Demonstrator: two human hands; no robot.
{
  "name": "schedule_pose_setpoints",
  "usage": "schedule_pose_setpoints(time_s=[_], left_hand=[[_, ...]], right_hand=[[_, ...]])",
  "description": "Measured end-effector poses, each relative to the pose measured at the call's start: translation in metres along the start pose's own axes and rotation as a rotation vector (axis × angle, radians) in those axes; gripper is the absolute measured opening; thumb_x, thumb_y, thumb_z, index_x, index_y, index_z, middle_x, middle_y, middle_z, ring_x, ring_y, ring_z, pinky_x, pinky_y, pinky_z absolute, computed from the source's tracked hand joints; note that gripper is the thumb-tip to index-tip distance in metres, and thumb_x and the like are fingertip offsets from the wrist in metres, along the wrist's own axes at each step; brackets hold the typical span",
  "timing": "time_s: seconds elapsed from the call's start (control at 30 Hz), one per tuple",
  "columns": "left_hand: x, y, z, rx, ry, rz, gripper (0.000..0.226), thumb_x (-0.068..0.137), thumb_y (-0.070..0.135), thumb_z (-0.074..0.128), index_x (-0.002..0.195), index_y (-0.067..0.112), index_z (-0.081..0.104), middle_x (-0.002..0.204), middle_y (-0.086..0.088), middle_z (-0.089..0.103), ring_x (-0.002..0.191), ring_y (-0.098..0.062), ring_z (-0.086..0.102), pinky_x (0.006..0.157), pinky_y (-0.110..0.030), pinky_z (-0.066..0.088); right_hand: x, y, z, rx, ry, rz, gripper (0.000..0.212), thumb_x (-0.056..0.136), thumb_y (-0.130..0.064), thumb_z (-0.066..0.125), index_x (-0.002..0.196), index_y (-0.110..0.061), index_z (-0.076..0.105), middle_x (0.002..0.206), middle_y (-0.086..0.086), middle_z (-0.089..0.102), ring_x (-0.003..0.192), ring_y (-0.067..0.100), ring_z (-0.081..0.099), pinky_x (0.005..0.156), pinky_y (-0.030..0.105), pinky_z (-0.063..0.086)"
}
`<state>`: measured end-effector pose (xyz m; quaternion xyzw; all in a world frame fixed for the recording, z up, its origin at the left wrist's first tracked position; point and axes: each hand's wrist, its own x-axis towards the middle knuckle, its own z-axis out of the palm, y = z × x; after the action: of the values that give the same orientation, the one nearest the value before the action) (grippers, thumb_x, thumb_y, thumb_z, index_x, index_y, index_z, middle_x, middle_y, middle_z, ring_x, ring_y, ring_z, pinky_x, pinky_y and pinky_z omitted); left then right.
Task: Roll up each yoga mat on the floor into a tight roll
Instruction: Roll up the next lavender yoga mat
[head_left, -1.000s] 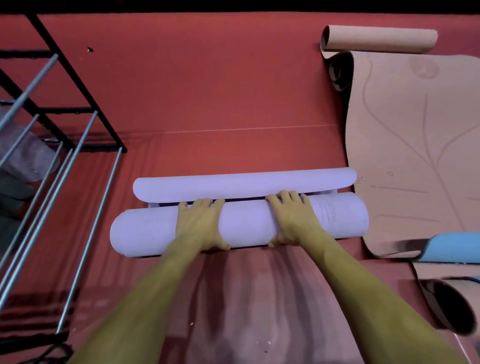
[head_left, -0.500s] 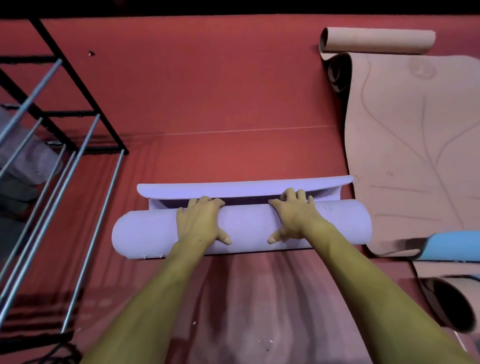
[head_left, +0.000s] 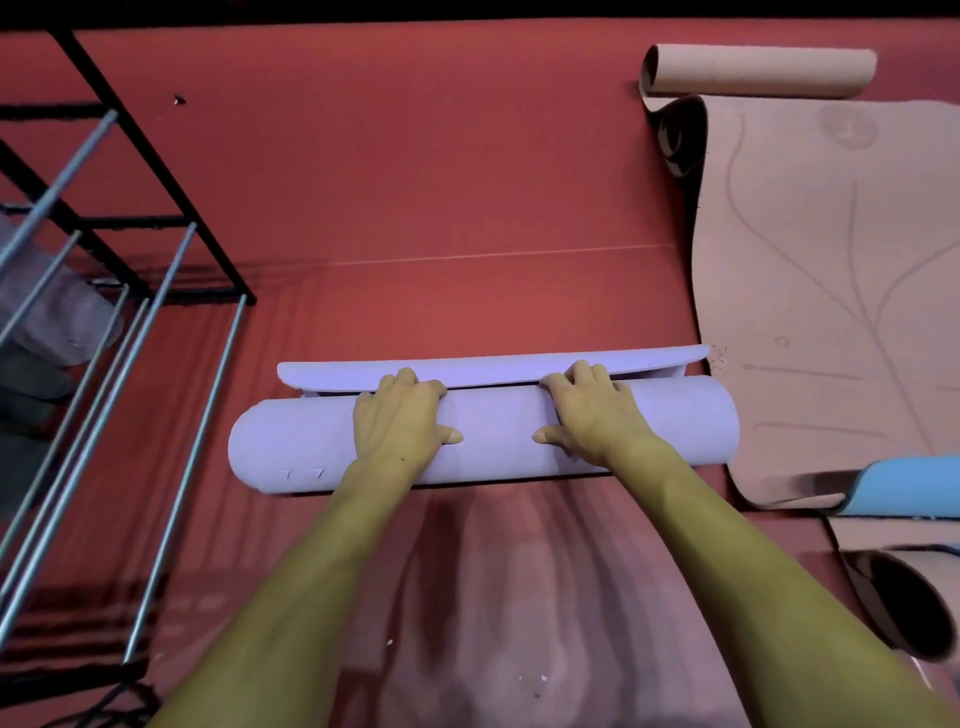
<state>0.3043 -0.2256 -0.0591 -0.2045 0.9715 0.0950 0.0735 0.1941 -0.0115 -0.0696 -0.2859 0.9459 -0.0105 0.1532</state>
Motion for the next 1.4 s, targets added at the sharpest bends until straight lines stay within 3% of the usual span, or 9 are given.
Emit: schedule_pose_setpoints(time_s=[0.2,0.3,0.37,0.53,0.63,0.83,1.0,1.17,1.4], left_hand=[[0.0,-0.003,0.009,0.007,-0.04,0.065,0.061,0.089,0.057,0.058,0.14,0.022,0.051,0.146,-0.003,0.05,0.141,-0.026,0.042,0.115,-0.053,0.033],[-0.004,-0.002,0.024,0.078,-0.155,0.066,0.114,0.075,0.062,0.07,0.163,0.018,0.013,0.17,-0.009,0.013,0.159,-0.029,0.007,0.126,-0.058,0.005],[-0.006,-0.005,0.041,0.17,-0.105,0.079,0.13,0.068,0.054,0.083,0.164,0.016,0.003,0.169,-0.011,0.009,0.159,-0.033,0.004,0.126,-0.06,0.003],[-0.007,-0.018,0.054,0.151,0.187,0.132,0.105,0.054,0.041,0.087,0.147,0.023,0.042,0.145,0.001,0.047,0.137,-0.024,0.044,0.118,-0.05,0.028],[-0.002,-0.024,0.034,0.153,0.055,0.18,0.109,0.05,0.059,0.083,0.147,0.031,0.042,0.138,0.007,0.052,0.131,-0.02,0.049,0.109,-0.045,0.033],[0.01,-0.029,0.002,0.098,-0.39,0.187,0.118,0.031,0.079,0.083,0.137,0.039,0.05,0.128,0.011,0.065,0.12,-0.023,0.061,0.085,-0.042,0.043],[-0.005,-0.03,0.003,0.017,-0.241,0.192,0.111,0.034,0.076,0.086,0.135,0.045,0.052,0.125,0.015,0.059,0.12,-0.02,0.056,0.076,-0.037,0.044],[-0.014,-0.025,0.002,-0.021,-0.002,0.115,0.095,0.056,0.059,0.093,0.141,0.044,0.054,0.123,0.013,0.051,0.116,-0.018,0.048,0.077,-0.035,0.036],[-0.005,-0.021,-0.006,-0.026,-0.026,0.109,0.074,0.081,0.058,0.079,0.146,0.04,0.049,0.143,0.012,0.055,0.129,-0.021,0.045,0.103,-0.042,0.037]], right_hand=[[-0.006,-0.002,0.01,-0.069,0.081,-0.008,0.064,0.102,-0.06,0.044,0.155,-0.025,0.037,0.149,0.009,0.033,0.135,0.032,0.033,0.114,0.056,0.028],[-0.007,-0.004,0.012,-0.128,-0.016,-0.012,0.112,0.077,-0.087,0.056,0.161,-0.023,0.019,0.151,0.011,0.024,0.14,0.033,0.028,0.116,0.061,0.021],[-0.007,-0.005,0.019,-0.215,-0.039,0.012,0.137,0.057,-0.081,0.079,0.161,-0.019,0.013,0.151,0.013,0.025,0.14,0.034,0.028,0.116,0.064,0.019],[-0.007,0.001,0.045,-0.295,0.273,0.011,0.09,0.063,-0.025,0.078,0.144,-0.013,0.04,0.131,0.01,0.046,0.116,0.033,0.047,0.107,0.06,0.032],[-0.006,0.005,0.031,-0.276,0.2,-0.039,0.088,0.057,-0.039,0.085,0.132,-0.015,0.046,0.118,0.004,0.05,0.107,0.031,0.05,0.099,0.055,0.038],[-0.004,0.006,-0.005,-0.069,-0.28,-0.047,0.124,0.043,-0.058,0.096,0.145,-0.025,0.033,0.139,0.003,0.044,0.13,0.029,0.041,0.107,0.051,0.039],[-0.015,0.003,-0.004,-0.142,-0.166,-0.014,0.127,0.043,-0.066,0.093,0.15,-0.032,0.034,0.128,0.005,0.03,0.117,0.03,0.033,0.105,0.056,0.043],[-0.012,0.007,-0.012,0.039,-0.109,0.023,0.103,0.052,-0.055,0.098,0.132,-0.024,0.04,0.128,0.0,0.046,0.12,0.029,0.046,0.105,0.059,0.039],[-0.002,0.026,-0.012,0.085,-0.017,0.005,0.097,0.067,-0.07,0.083,0.151,-0.039,0.045,0.13,0.002,0.038,0.118,0.028,0.037,0.102,0.042,0.043]])
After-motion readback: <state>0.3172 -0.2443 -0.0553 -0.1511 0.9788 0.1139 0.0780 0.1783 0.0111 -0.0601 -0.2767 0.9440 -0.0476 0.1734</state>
